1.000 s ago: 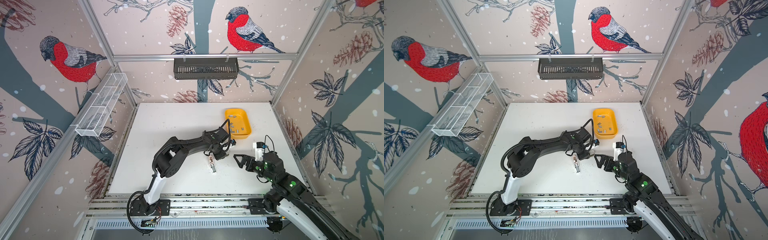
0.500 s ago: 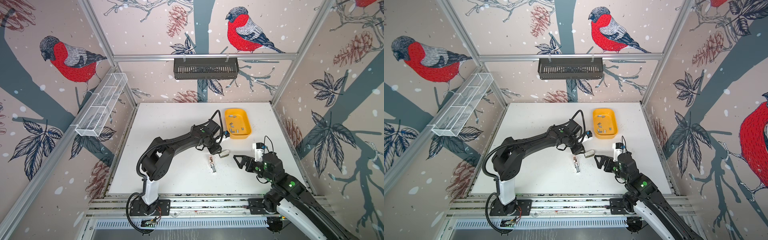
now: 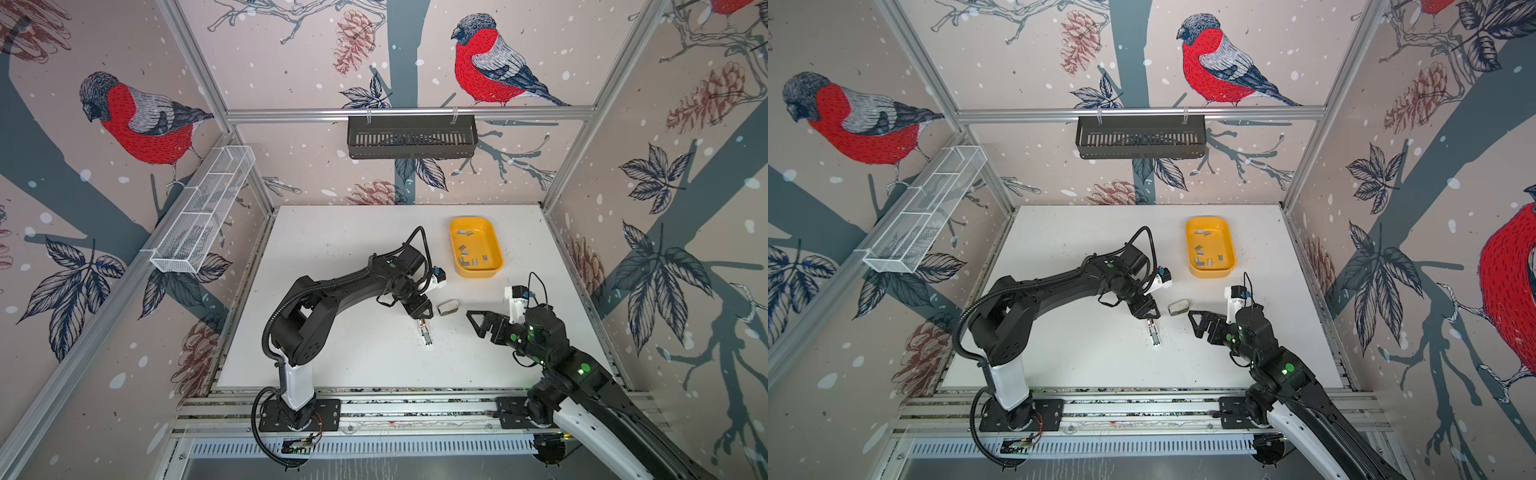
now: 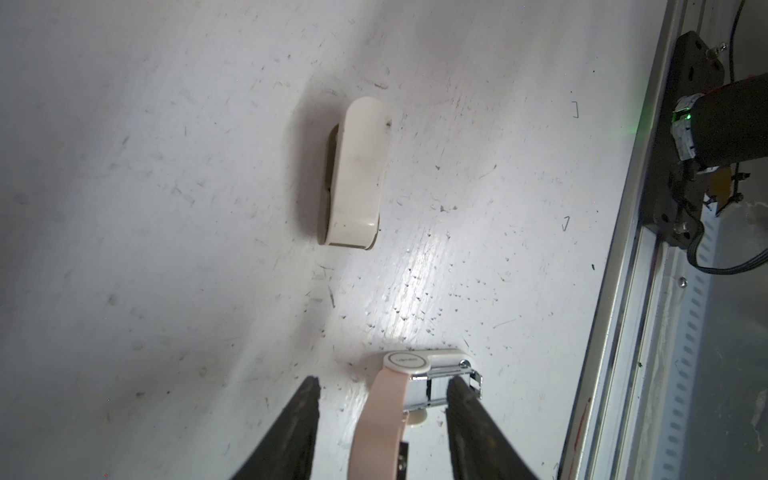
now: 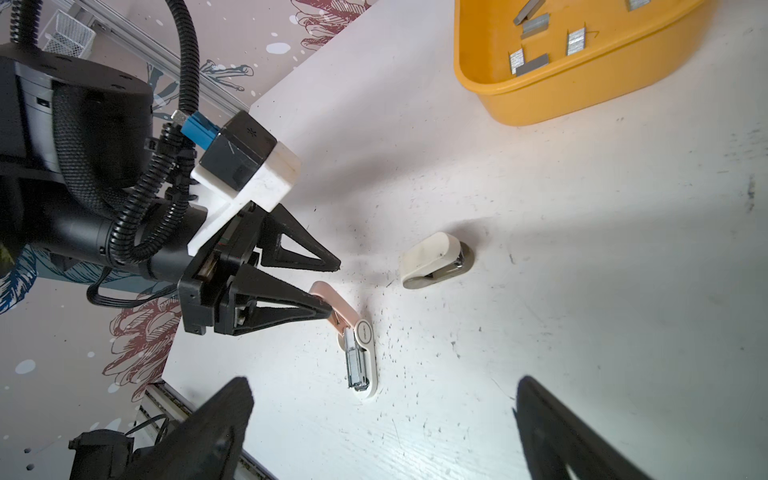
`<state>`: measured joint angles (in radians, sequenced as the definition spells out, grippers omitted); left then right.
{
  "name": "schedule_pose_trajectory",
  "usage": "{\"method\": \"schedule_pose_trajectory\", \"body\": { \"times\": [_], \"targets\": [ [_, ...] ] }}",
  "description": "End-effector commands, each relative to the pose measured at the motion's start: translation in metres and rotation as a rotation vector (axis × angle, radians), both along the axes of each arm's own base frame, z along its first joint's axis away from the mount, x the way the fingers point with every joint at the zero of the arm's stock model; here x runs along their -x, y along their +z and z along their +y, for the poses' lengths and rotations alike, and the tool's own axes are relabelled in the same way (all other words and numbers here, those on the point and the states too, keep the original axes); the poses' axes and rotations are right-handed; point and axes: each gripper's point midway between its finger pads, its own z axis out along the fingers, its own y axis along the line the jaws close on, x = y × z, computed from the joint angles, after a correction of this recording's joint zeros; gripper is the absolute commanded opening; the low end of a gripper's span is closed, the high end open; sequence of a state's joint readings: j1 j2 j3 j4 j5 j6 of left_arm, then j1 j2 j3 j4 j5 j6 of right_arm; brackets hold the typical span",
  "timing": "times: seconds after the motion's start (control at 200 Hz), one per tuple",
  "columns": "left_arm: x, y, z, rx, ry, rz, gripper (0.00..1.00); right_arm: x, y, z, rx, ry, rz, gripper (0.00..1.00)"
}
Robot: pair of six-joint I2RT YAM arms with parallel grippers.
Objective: Load the staples into the stapler
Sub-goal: 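Move the left gripper to the pink stapler and grasp its open top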
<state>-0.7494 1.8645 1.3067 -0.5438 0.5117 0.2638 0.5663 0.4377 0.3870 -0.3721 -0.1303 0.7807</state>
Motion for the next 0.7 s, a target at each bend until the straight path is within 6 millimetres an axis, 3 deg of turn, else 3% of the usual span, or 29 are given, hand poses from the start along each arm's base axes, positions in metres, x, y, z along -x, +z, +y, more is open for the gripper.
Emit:
{"method": "schedule_pose_trajectory", "body": {
  "times": [0.0, 0.695],
  "targets": [
    [0.011, 0.002, 0.003, 0.007, -0.035, 0.034, 0.50, -0.002, 0.004, 0.001, -0.011, -0.001, -0.020, 0.99],
    [0.018, -0.009, 0.014, -0.023, -0.021, 0.052, 0.39, -0.003, 0.002, 0.001, -0.013, -0.003, -0.015, 0.99]
  ]
}}
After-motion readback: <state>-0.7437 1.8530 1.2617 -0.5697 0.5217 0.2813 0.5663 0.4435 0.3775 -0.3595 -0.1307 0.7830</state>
